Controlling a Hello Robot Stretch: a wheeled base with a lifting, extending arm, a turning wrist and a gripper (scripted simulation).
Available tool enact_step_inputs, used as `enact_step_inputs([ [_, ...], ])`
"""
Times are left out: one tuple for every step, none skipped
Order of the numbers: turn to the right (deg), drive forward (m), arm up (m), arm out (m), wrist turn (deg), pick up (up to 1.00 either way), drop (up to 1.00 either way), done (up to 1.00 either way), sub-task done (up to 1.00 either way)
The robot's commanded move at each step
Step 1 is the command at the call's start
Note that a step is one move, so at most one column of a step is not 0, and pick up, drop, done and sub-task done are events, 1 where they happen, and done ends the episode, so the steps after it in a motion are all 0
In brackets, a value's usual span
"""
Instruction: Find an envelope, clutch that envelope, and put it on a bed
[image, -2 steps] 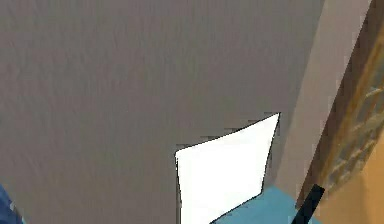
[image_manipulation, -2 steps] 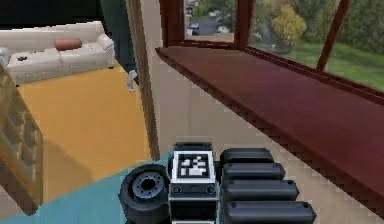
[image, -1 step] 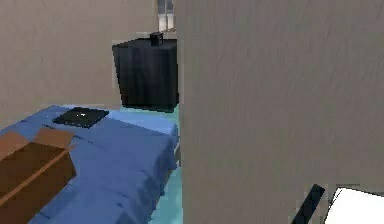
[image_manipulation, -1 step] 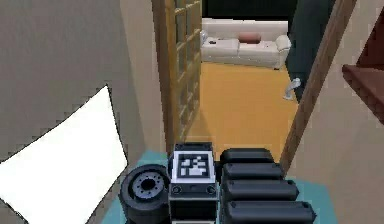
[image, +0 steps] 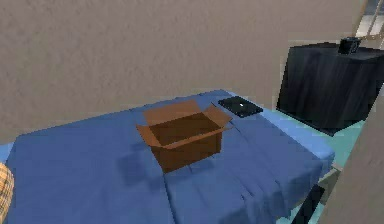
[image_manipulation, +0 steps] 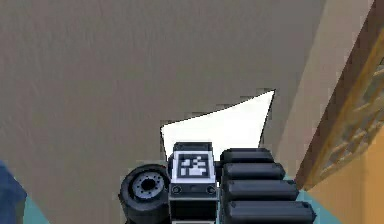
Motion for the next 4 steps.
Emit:
enact_step_inputs([
  [-6.0, 0.00, 0.00, 0.00, 0.0, 0.00, 0.00, 0.00, 0.00],
  [45.0, 0.00, 0.00, 0.00, 0.0, 0.00, 0.00, 0.00, 0.00],
  [45.0, 0.00, 0.00, 0.00, 0.0, 0.00, 0.00, 0.00, 0.00],
  [45.0, 0.00, 0.00, 0.00, 0.0, 0.00, 0.00, 0.00, 0.00],
])
